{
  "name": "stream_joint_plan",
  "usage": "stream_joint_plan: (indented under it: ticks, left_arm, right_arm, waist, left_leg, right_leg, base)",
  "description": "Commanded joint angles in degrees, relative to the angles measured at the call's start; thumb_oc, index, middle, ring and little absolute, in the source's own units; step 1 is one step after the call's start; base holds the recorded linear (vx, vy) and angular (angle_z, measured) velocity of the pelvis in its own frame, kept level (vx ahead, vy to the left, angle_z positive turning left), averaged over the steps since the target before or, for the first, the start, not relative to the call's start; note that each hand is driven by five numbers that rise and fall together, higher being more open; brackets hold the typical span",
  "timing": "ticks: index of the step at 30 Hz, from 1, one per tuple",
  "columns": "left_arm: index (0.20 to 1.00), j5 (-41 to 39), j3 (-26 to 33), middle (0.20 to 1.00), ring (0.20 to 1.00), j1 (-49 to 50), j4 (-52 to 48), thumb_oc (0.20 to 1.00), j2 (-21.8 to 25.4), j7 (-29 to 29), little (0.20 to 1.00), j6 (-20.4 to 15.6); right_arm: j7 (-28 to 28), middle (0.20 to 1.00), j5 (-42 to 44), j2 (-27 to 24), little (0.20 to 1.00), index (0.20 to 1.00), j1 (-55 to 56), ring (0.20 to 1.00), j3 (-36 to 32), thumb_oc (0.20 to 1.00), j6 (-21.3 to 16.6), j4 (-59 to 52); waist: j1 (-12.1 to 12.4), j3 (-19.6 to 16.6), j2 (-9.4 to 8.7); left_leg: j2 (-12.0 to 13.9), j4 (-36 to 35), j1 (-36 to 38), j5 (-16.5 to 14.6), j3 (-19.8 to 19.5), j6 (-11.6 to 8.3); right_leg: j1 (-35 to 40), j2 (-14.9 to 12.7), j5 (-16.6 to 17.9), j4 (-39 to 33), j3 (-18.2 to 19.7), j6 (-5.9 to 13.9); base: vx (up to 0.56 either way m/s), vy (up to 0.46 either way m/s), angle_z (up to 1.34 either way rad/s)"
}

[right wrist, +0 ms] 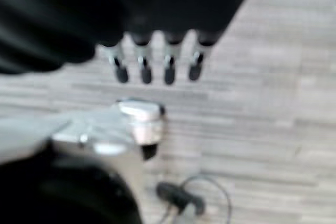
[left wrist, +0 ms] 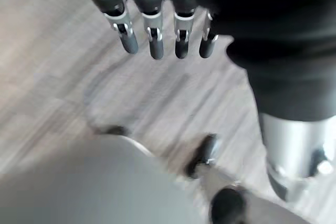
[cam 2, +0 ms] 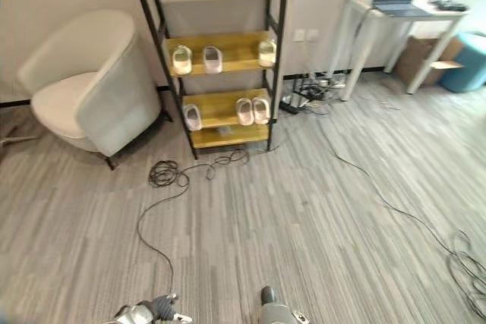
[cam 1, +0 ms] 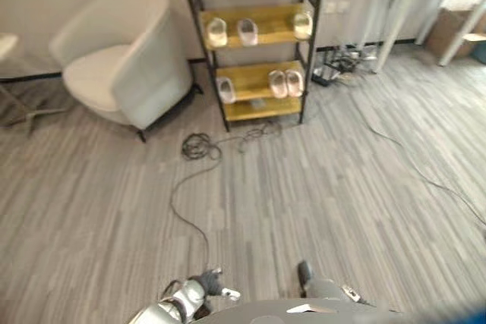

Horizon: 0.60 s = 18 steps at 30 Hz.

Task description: Arrange the slippers neatly on the shoe rack.

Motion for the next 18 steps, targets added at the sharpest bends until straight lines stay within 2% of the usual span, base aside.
stream_joint_plan:
  ticks: [1, 2, 3, 5, 6, 7, 9, 10, 11, 12, 16, 18]
  left_arm:
    - [1.000, -3.6, 0.5, 1.000, 1.000, -2.7, -1.6, 1.000, 1.4, 0.8, 1.000, -0.6]
    - [1.000, -3.5, 0.1, 1.000, 1.000, -2.8, -2.7, 1.000, 1.7, 1.6, 1.000, -0.5]
    - [1.000, -3.1, -0.1, 1.000, 1.000, -2.6, -3.1, 1.000, 2.0, 1.8, 1.000, -0.4]
    - [1.000, -3.1, -0.1, 1.000, 1.000, -2.7, -3.2, 1.000, 2.0, 1.8, 1.000, -0.4]
    - [1.000, -2.9, -0.3, 1.000, 1.000, -2.5, -3.7, 1.000, 2.2, 2.0, 1.000, -0.6]
    - [1.000, -3.2, 0.0, 1.000, 1.000, -2.3, -3.6, 1.000, 2.1, 2.1, 1.000, -0.8]
    - [1.000, -8.5, 4.3, 1.000, 1.000, -0.9, -2.3, 1.000, 2.1, 1.7, 1.000, -0.3]
    - [1.000, -14.4, 9.2, 1.000, 1.000, -0.3, -0.1, 1.000, 2.2, 1.7, 1.000, 0.0]
    - [1.000, -14.4, 9.2, 1.000, 1.000, -0.4, -0.1, 1.000, 2.2, 1.7, 1.000, 0.0]
    - [1.000, -16.1, 10.5, 1.000, 1.000, -0.7, 0.9, 1.000, 2.4, 1.8, 1.000, 0.2]
    - [1.000, -16.9, 12.6, 1.000, 1.000, 0.9, 3.0, 1.000, 2.9, 1.0, 1.000, 0.6]
    - [1.000, -16.5, 13.4, 1.000, 1.000, 1.6, 3.6, 1.000, 3.3, 1.1, 1.000, 0.8]
  right_arm:
    - [-0.1, 1.000, 1.2, -1.5, 1.000, 1.000, 0.8, 1.000, 1.1, 1.000, 0.6, 0.7]
    - [-0.9, 1.000, 2.8, -2.7, 1.000, 1.000, 0.0, 1.000, 0.4, 1.000, 0.3, 0.0]
    - [-1.3, 1.000, 4.0, -3.4, 1.000, 1.000, -0.9, 1.000, 0.0, 1.000, -0.1, -0.7]
    - [-1.3, 1.000, 4.0, -3.4, 1.000, 1.000, -0.9, 1.000, 0.0, 1.000, -0.1, -0.7]
    - [-2.0, 1.000, 5.7, -4.3, 1.000, 1.000, -2.0, 1.000, -0.5, 1.000, -0.8, -1.8]
    - [-2.3, 1.000, 6.6, -4.6, 1.000, 1.000, -2.5, 1.000, -0.9, 1.000, -1.1, -2.2]
    - [-2.6, 1.000, 8.6, -4.7, 1.000, 1.000, -2.7, 1.000, -2.1, 1.000, -1.5, -2.7]
    - [-2.6, 1.000, 9.8, -3.9, 1.000, 1.000, -3.1, 1.000, -2.5, 1.000, -1.7, -2.6]
    - [-2.6, 1.000, 9.8, -3.8, 1.000, 1.000, -3.1, 1.000, -2.5, 1.000, -1.7, -2.6]
    - [-2.8, 1.000, 9.2, -2.7, 1.000, 1.000, -3.9, 1.000, -1.1, 1.000, -1.6, -2.5]
    - [-2.2, 1.000, 6.0, -0.6, 1.000, 1.000, -2.9, 1.000, 1.0, 1.000, -1.3, -1.4]
    - [-2.1, 1.000, 4.7, 0.0, 1.000, 1.000, -2.2, 1.000, 1.3, 1.000, -1.0, -1.1]
  waist:
    - [-0.5, 1.4, -1.14]
    - [0.4, 3.4, -3.02]
    - [0.3, 4.1, -3.69]
    - [0.4, 4.1, -3.55]
    - [0.8, 4.7, -4.04]
    - [1.2, 4.8, -3.99]
    - [2.7, 4.7, -4.35]
    - [4.9, 4.2, -4.91]
    - [4.8, 4.1, -4.99]
    - [7.3, 3.7, -4.32]
    - [9.8, 2.5, -4.64]
    - [9.9, 1.7, -4.96]
  left_leg:
    - [0.0, 12.1, -6.1, 6.9, -1.0, -1.24]
    - [0.8, 24.9, -14.0, 12.8, 1.7, -0.50]
    - [2.2, 28.4, -16.3, 12.7, 5.4, 0.54]
    - [2.4, 28.7, -16.4, 12.5, 5.5, 0.56]
    - [4.9, 29.3, -18.5, 11.9, 11.7, 0.87]
    - [5.4, 27.7, -19.5, 10.9, 14.5, 0.75]
    - [4.4, 21.5, -20.6, 8.4, 18.2, 1.00]
    - [2.8, 12.3, -23.1, 10.2, 19.5, 0.76]
    - [2.7, 11.9, -23.1, 10.5, 19.5, 0.76]
    - [2.0, 3.1, -25.0, 15.7, 19.1, -0.61]
    - [0.8, -3.3, -25.6, 17.8, 16.8, -0.63]
    - [0.5, -3.4, -24.9, 19.1, 16.6, -0.49]
  right_leg:
    - [1.0, -0.8, -2.5, 1.6, 3.8, 3.03]
    - [4.2, -1.2, -3.4, 0.8, 2.5, 1.26]
    - [5.4, -0.9, -3.8, 0.5, 1.8, 0.24]
    - [5.4, -0.8, -3.8, 0.5, 1.8, 0.25]
    - [7.8, -0.2, -5.2, -0.1, 0.5, -0.75]
    - [8.9, -0.1, -5.9, -0.4, -0.6, -0.87]
    - [11.3, 0.4, -7.2, -1.2, -2.4, -0.89]
    - [14.2, 1.1, -8.4, -2.8, -3.6, -0.44]
    - [14.1, 1.1, -8.4, -2.8, -3.7, -0.44]
    - [16.7, 3.0, -9.7, -3.4, -4.1, -0.54]
    - [20.8, 3.8, -12.2, -3.9, -3.4, -0.66]
    - [21.6, 3.7, -12.3, -4.4, -3.7, -0.41]
  base:
    - [0.12, -0.388, 0.48]
    - [0.15, -0.533, 0.40]
    - [0.08, -0.391, 0.30]
    - [0.07, -0.154, 0.27]
    - [0.16, -0.220, 0.32]
    - [0.25, -0.256, 0.41]
    - [0.32, -0.125, 0.37]
    - [0.31, -0.097, 0.18]
    - [0.47, -0.075, 0.33]
    - [0.36, -0.021, 0.42]
    - [0.32, 0.020, 0.12]
    - [0.36, 0.093, -0.12]
